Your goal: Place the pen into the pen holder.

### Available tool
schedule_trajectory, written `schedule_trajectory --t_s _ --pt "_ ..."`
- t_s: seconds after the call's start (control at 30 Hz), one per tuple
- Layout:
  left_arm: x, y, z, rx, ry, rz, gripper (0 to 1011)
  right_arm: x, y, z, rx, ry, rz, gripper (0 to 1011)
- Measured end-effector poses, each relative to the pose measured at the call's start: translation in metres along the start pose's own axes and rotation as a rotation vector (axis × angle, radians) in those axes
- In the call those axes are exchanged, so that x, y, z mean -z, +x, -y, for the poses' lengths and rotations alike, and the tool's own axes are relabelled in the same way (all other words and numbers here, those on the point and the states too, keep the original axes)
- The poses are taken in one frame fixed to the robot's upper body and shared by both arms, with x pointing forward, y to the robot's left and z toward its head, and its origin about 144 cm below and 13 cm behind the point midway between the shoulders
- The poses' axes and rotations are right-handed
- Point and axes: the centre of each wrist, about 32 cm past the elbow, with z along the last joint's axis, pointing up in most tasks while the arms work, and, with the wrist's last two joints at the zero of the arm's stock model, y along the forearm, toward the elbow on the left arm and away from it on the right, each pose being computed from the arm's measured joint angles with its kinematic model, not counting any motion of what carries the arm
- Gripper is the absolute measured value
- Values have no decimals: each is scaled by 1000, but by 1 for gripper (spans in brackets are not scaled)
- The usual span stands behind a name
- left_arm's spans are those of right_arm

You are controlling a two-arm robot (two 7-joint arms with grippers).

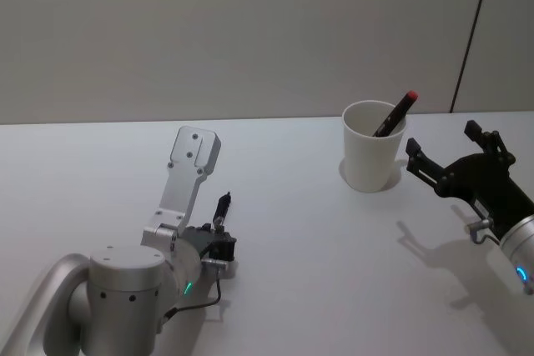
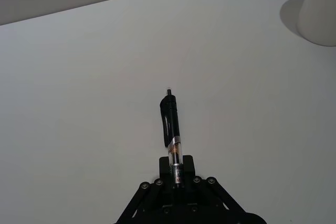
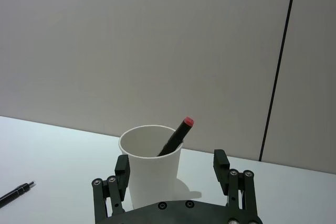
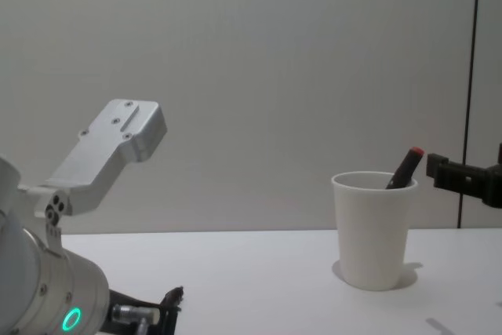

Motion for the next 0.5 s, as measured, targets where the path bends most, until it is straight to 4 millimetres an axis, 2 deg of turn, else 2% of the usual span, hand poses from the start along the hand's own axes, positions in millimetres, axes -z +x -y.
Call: schedule_trajectory --t_s 0.5 --pt "-1 2 0 -11 -25 -10 138 0 0 0 0 0 0 1002"
